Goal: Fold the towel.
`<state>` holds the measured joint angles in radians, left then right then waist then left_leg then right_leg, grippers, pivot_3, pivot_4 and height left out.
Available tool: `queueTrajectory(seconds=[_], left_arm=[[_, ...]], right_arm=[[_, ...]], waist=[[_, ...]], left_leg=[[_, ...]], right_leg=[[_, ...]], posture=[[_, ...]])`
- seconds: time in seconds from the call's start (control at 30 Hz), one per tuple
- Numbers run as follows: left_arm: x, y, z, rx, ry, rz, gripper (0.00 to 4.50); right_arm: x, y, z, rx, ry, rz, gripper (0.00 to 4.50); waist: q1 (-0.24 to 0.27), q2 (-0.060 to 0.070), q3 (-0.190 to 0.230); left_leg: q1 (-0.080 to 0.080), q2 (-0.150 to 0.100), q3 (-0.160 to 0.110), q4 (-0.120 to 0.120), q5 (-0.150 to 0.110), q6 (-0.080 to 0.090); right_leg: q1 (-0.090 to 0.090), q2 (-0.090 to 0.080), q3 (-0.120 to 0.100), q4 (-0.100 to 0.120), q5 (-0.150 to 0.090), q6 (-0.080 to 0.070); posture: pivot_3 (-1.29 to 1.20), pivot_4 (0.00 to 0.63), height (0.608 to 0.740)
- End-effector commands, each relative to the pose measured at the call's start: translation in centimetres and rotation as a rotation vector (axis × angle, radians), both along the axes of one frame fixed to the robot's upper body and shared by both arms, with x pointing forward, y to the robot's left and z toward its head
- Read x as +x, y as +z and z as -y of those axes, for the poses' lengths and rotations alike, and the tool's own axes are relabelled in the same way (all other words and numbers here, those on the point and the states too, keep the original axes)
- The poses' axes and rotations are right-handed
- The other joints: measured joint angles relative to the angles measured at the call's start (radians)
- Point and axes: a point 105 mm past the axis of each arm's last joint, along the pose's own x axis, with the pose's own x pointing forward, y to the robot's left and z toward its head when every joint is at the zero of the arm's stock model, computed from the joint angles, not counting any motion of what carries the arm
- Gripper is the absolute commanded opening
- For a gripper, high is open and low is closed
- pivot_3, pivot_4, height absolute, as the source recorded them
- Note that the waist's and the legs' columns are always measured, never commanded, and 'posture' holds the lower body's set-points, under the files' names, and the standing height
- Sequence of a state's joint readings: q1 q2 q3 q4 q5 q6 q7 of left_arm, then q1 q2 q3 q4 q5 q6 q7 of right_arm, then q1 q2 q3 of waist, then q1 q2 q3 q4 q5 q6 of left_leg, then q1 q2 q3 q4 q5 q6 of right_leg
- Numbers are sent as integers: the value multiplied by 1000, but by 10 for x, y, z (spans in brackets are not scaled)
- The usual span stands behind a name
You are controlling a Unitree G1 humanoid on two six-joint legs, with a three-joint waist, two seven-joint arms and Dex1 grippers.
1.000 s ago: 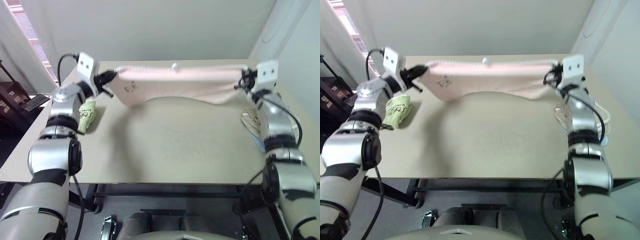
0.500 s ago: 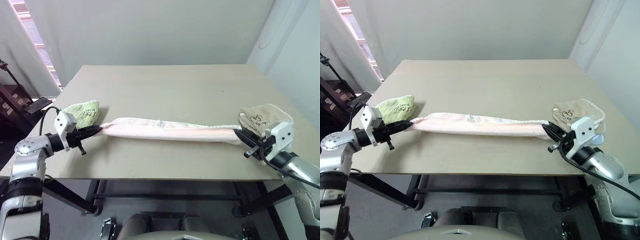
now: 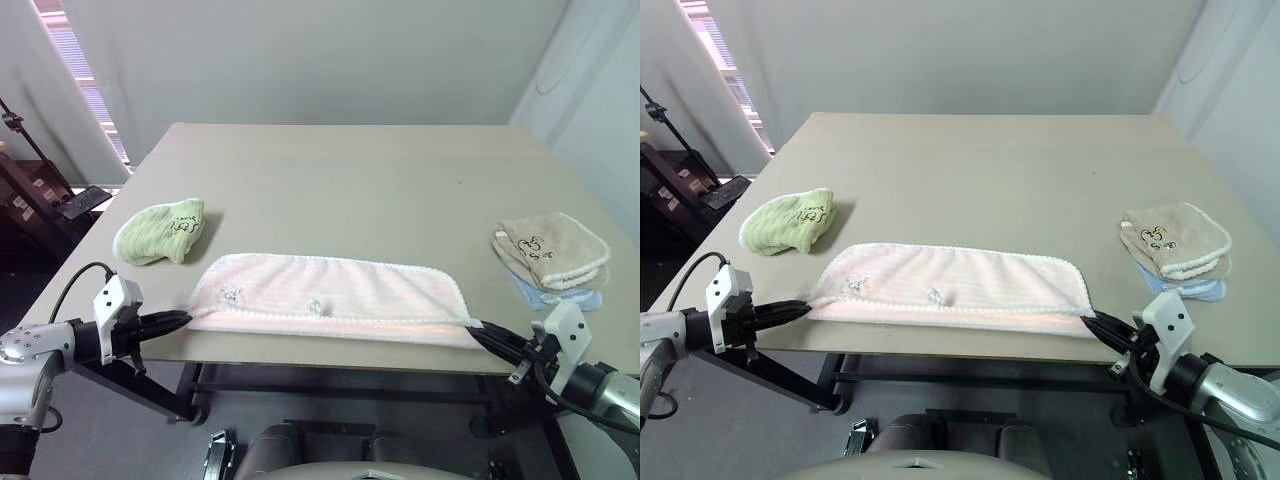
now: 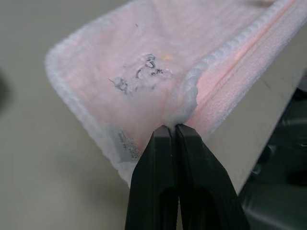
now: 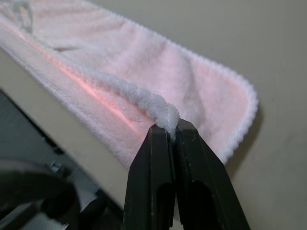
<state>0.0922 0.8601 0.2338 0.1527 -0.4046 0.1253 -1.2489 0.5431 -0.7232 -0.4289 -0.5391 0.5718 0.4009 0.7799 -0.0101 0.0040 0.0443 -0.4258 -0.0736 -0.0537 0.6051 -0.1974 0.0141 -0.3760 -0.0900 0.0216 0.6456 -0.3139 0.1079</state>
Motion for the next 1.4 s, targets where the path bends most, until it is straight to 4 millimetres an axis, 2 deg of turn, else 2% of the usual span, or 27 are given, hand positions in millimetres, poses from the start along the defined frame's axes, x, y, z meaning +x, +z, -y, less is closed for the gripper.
queueTrajectory(seconds=[0.03, 0.13, 0.37, 0.53, 0.77, 1.0, 1.13, 1.17, 1.2, 1.4], left_arm=[[-8, 11, -16, 48, 20, 10, 21], [3, 19, -13, 7, 43, 44, 21], [51, 37, -10, -109, 149, 148, 21], [74, 28, -9, -107, 172, 146, 21], [113, 15, -2, -139, 251, 153, 21], [118, 2, 7, -149, 225, 102, 21], [126, 2, 4, -153, 285, 104, 1058], [128, 2, 3, -145, 300, 119, 1415], [131, 5, 4, -148, 310, 132, 1793], [135, 16, 7, -202, 311, 157, 3925]], right_arm=[[-11, 13, 6, -31, -8, -13, 0], [-8, 15, 6, -26, -13, -6, 0], [50, 15, 20, -27, -150, 104, 0], [74, 0, 21, -44, -183, 121, 0], [111, -17, 27, -55, -259, 146, 0], [123, -24, 21, -23, -274, 106, 0], [124, -26, 17, 12, -295, 72, 0], [124, -27, 16, 19, -295, 64, 522], [123, -26, 14, 25, -284, 63, 733], [130, -11, 11, 76, -291, 107, 2899]], waist=[[1, -1, -1], [4, -1, 0], [0, 1, 1], [3, 0, 0], [11, -2, -1], [21, -3, -1], [23, -3, -1], [24, -3, -2], [24, -4, -2], [20, -4, -2]], left_leg=[[0, 0, 0, -1, -1, 0], [1, 1, 0, -1, -2, -1], [2, 1, 0, 2, -2, -1], [5, 1, 0, 7, -1, -1], [4, 1, 0, 5, -1, 0], [5, 1, 0, 7, -1, -1], [5, 1, -1, 8, -1, -1], [5, 1, -1, 8, -1, -1], [5, 1, -1, 8, -1, -1], [5, 1, -1, 8, -1, -1]], right_leg=[[0, 0, 0, 0, 0, 0], [1, 0, 0, 0, 0, 0], [6, 0, -2, -2, 1, -1], [5, -2, -6, 2, 5, -6], [1, -1, -6, 3, 8, 2], [2, -1, -6, 4, 8, 2], [2, -1, -6, 5, 8, 2], [2, -1, -6, 5, 8, 2], [2, -1, -6, 5, 8, 2], [2, -1, -6, 5, 9, 4]], posture=[[0, 0, 740], [0, 0, 740], [0, 0, 740], [0, 0, 740], [0, 0, 740], [0, 0, 740], [0, 0, 740], [0, 0, 740], [0, 0, 740], [0, 0, 740]])
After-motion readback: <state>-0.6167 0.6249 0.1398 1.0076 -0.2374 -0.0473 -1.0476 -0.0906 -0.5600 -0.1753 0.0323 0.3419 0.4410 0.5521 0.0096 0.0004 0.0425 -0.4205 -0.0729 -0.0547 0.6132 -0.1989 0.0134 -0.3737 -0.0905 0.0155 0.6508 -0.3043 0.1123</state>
